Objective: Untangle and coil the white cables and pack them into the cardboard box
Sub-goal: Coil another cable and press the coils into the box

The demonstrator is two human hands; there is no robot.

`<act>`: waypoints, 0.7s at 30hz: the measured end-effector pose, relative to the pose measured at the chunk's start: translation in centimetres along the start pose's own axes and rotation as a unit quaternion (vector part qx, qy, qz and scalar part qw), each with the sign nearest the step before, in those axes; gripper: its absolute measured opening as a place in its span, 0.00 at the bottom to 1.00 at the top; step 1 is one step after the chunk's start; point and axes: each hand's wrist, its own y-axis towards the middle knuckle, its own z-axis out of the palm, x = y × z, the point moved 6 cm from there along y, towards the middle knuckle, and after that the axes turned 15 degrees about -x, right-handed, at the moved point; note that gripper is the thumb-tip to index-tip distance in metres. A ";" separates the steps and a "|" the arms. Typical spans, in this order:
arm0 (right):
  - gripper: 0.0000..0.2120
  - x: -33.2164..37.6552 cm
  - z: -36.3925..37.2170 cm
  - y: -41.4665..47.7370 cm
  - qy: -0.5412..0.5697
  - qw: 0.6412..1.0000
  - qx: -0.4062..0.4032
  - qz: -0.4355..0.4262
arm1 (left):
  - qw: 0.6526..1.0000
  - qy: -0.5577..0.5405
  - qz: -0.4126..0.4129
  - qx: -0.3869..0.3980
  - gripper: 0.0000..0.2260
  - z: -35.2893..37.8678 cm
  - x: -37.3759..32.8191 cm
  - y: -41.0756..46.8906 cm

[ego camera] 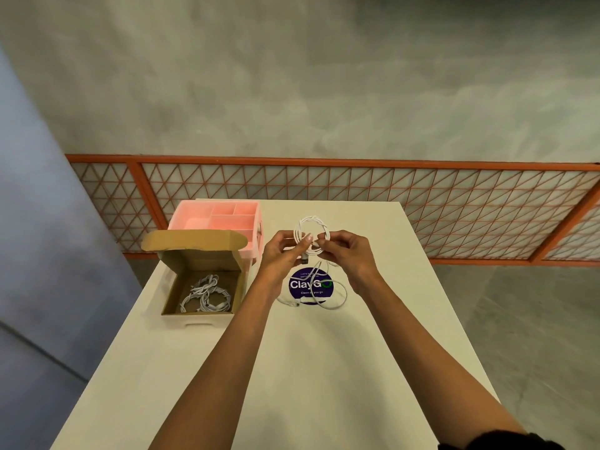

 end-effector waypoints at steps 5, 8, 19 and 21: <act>0.03 -0.2 0.1 -0.2 -0.062 0.998 0.005 -0.033 | 0.999 -0.017 0.032 0.009 0.07 0.3 -0.7 -0.3; 0.04 -0.2 0.5 -0.2 -0.064 0.997 0.037 -0.029 | 0.999 -0.046 0.020 0.005 0.07 0.5 -0.8 -0.4; 0.11 0.1 0.8 -0.4 -0.040 0.998 0.044 -0.020 | 0.987 -0.132 0.032 -0.089 0.10 0.5 0.0 -0.9; 0.13 0.3 0.7 -0.4 -0.020 0.999 0.037 -0.012 | 0.983 -0.160 0.024 -0.090 0.10 0.7 0.0 -1.2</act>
